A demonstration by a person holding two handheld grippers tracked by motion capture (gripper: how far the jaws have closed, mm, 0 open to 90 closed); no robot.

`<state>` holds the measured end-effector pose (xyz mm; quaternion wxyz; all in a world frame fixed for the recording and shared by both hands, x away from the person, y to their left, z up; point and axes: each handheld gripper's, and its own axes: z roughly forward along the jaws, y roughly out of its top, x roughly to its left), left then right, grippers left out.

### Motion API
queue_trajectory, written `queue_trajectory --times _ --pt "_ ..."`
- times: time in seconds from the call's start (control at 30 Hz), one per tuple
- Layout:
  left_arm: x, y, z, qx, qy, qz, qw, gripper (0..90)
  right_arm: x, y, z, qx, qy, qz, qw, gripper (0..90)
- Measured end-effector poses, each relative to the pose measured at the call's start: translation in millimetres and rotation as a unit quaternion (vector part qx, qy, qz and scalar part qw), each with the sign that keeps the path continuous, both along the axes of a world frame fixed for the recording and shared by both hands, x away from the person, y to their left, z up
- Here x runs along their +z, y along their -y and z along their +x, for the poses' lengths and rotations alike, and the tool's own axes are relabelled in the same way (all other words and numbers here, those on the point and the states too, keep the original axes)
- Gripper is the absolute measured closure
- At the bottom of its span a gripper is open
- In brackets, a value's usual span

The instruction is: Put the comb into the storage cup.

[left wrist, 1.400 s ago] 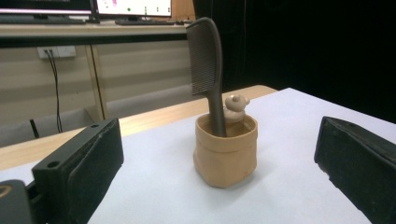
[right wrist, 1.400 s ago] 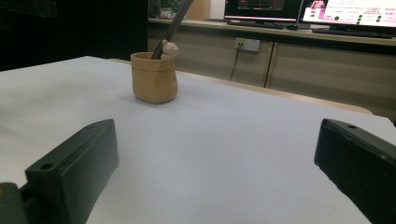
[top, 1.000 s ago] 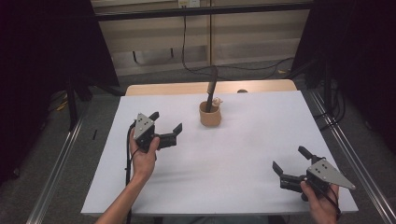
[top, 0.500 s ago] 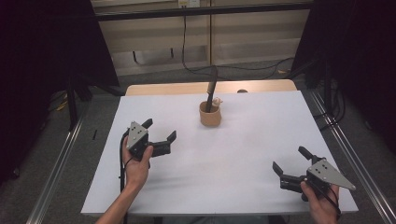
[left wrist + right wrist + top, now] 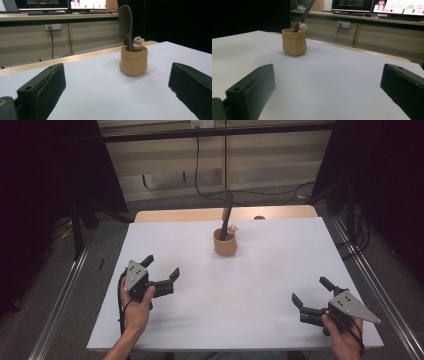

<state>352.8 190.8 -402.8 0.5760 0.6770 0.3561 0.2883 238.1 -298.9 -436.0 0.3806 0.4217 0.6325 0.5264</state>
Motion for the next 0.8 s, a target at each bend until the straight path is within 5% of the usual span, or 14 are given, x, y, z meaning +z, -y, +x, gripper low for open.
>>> queue_trajectory --times 0.63,0.8 --pt "-8.6 -28.0 -31.2 0.048 0.012 -0.001 0.9988 1.4 0.1 0.8 0.2 -0.006 0.0 -0.001 1.0 0.0" --pt "-10.1 -30.3 -40.5 0.043 0.008 -0.004 0.999 1.4 0.0 0.8 0.2 -0.008 -0.001 0.0 1.0 0.0"
